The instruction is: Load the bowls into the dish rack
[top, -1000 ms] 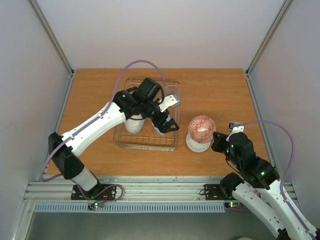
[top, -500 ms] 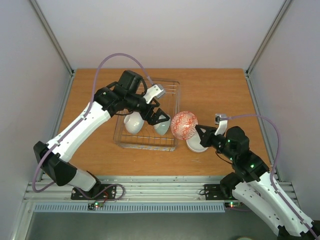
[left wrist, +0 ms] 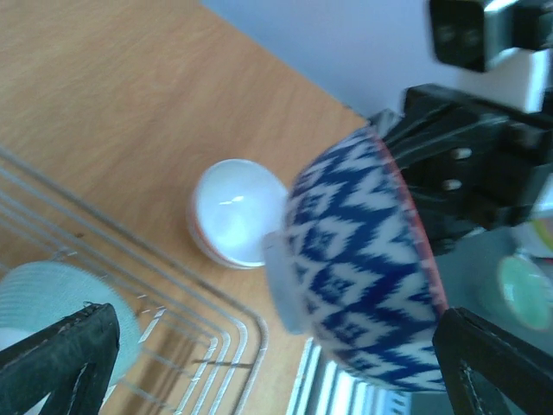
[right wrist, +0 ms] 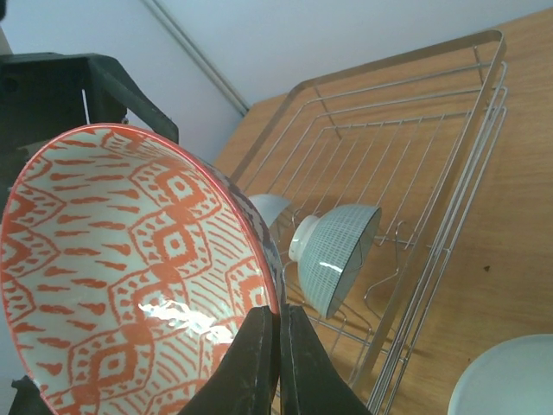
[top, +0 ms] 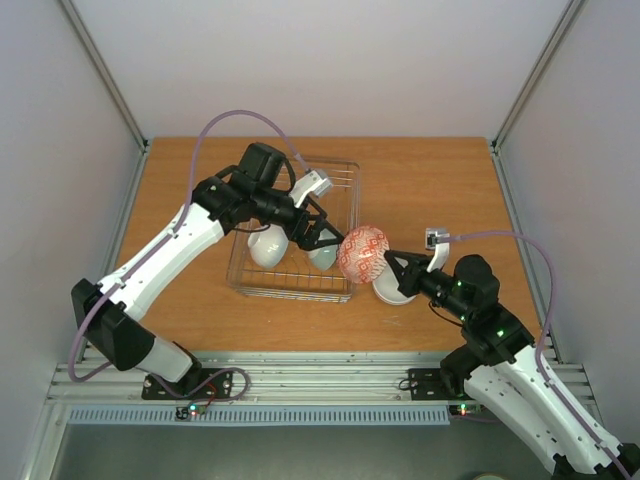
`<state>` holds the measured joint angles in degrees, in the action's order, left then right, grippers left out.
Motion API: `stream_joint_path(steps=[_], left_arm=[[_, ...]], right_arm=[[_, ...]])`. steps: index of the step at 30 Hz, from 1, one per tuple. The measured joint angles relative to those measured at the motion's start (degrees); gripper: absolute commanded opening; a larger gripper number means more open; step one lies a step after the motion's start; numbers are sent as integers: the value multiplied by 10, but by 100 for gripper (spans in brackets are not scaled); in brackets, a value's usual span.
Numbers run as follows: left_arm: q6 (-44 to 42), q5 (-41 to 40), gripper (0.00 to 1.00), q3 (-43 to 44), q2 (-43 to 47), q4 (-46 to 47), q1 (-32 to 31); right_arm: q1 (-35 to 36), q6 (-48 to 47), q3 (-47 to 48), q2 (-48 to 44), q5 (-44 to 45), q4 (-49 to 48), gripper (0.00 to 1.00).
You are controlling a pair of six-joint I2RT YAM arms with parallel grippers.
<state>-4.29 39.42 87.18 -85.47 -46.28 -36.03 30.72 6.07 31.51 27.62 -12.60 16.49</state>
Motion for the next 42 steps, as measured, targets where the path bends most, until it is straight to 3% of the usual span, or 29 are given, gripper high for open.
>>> stream_joint_path(steps=[8,19,25,29,34,37,42], left_arm=[[42,142,99,-29,-4,47,-4],[63,180,99,-59,-27,67,-14],[66,181,53,-59,-37,65,-18],[76,160,39,-60,-42,57,-10],[81,155,1,-60,-42,56,-10],[81,151,0,-60,-42,56,-11],[70,133,0,-59,-42,54,-20]], right_arm=[[0,-2,-9,6,-21,-31,1],[-3,-4,-17,14,-28,-48,1],[-6,-9,-21,19,-36,-59,1],[-9,-19,-22,21,-36,-65,1],[-12,-21,-24,26,-37,-69,1],[-12,-21,-26,26,-37,-71,7],[-12,-14,-27,30,-35,-76,29]])
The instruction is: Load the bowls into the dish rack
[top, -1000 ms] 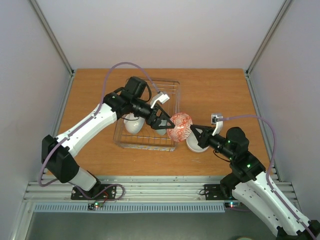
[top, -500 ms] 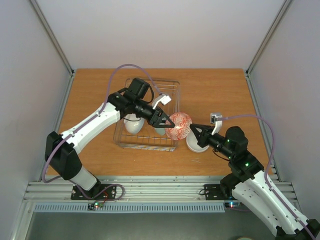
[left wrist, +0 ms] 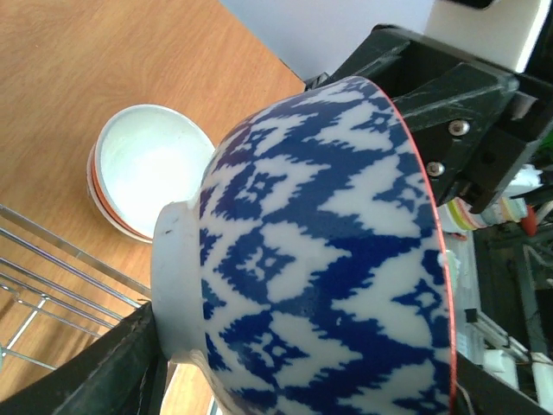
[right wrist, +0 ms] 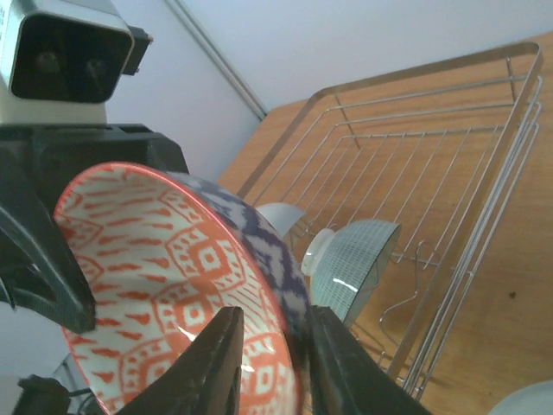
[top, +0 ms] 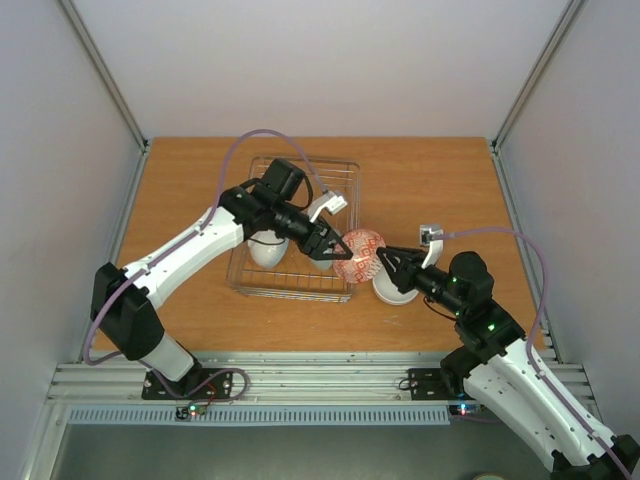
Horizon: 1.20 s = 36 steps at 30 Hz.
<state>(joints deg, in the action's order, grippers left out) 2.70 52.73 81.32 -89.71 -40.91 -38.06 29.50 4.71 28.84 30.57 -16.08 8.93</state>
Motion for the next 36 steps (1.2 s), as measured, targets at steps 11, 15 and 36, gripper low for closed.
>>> stream_joint_path(steps=[11,15,36], left_arm=[[-21,-209,0,43,0,-26,-14],[-41,-358,0,69,0,-28,-14],[-339,-965,0,67,-179,134,-15]], right_arm=[[-1,4,-3,-16,7,-9,48],[-1,4,-6,-35,9,-7,48],[-1,14,-22,-143,6,90,48]])
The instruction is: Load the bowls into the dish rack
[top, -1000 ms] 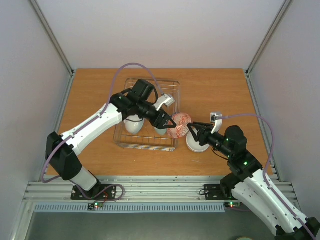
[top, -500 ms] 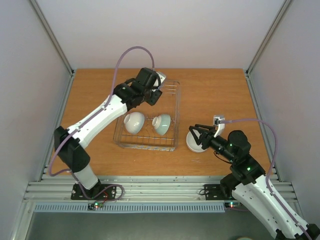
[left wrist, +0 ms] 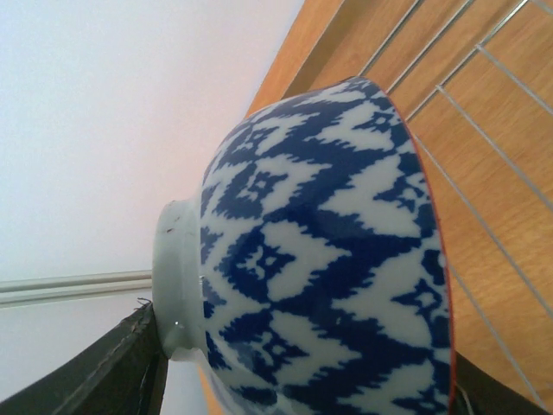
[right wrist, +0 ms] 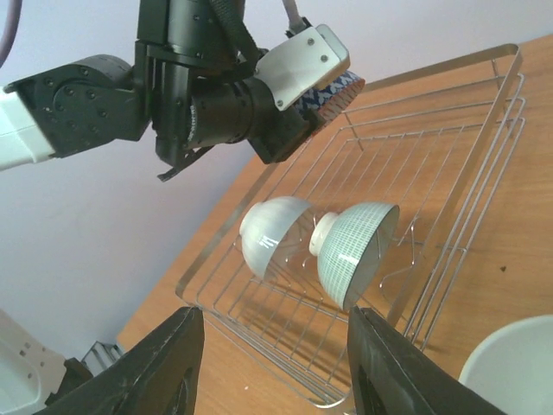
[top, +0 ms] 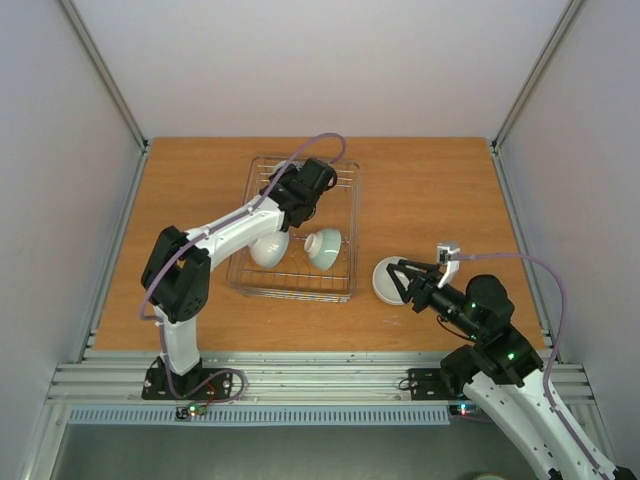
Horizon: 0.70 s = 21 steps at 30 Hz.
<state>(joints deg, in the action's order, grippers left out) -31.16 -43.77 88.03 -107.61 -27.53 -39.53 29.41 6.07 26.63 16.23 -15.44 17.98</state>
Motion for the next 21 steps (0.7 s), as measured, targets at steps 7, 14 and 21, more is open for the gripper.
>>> stream_joint_path(steps=[7,14,21], left_arm=[[-41,-22,0,0,-14,35,22],[-40,-21,0,13,-60,24,43],[-24,-7,0,37,-113,-24,44]], right_arm=[[0,1,0,-52,4,39,48],[0,0,1,-64,10,69,48],[0,-1,2,-64,16,84,48]])
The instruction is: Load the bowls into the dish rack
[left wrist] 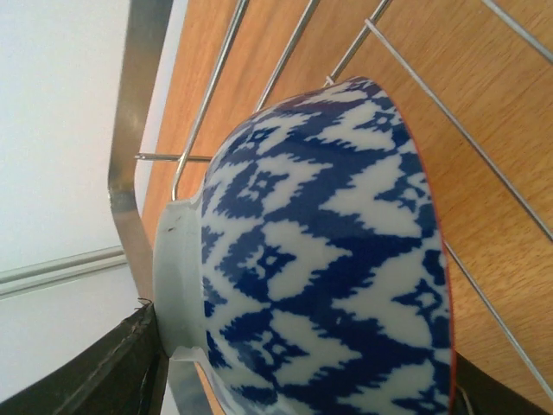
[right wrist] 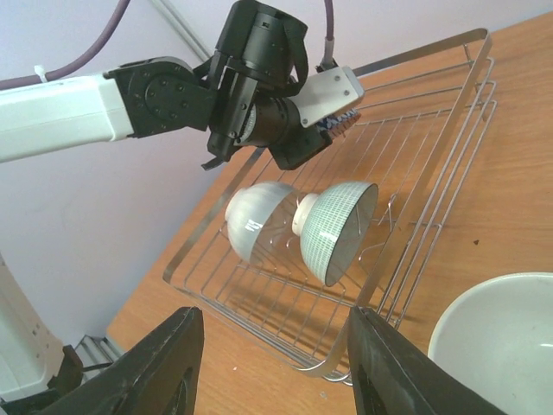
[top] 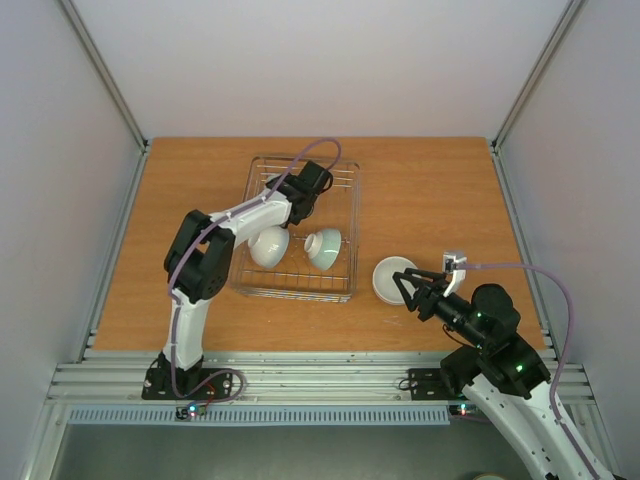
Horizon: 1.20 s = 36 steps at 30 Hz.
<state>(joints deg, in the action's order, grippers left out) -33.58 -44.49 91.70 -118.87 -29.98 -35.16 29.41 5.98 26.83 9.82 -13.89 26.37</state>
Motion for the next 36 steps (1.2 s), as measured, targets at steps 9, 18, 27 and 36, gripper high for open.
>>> stream_joint_path(steps=[9,18,27,36], left_arm=[[18,6,1,30,-19,-30,5],[32,0,15,46,-41,-53,6],[43,3,30,64,-51,-72,6],[54,34,86,77,-59,-96,7]], right_arm=[[0,-7,3,-5,8,11,48],[0,-14,17,-6,13,21,48],[0,-16,19,-15,15,33,48],[0,-19,21,-16,17,37,48]])
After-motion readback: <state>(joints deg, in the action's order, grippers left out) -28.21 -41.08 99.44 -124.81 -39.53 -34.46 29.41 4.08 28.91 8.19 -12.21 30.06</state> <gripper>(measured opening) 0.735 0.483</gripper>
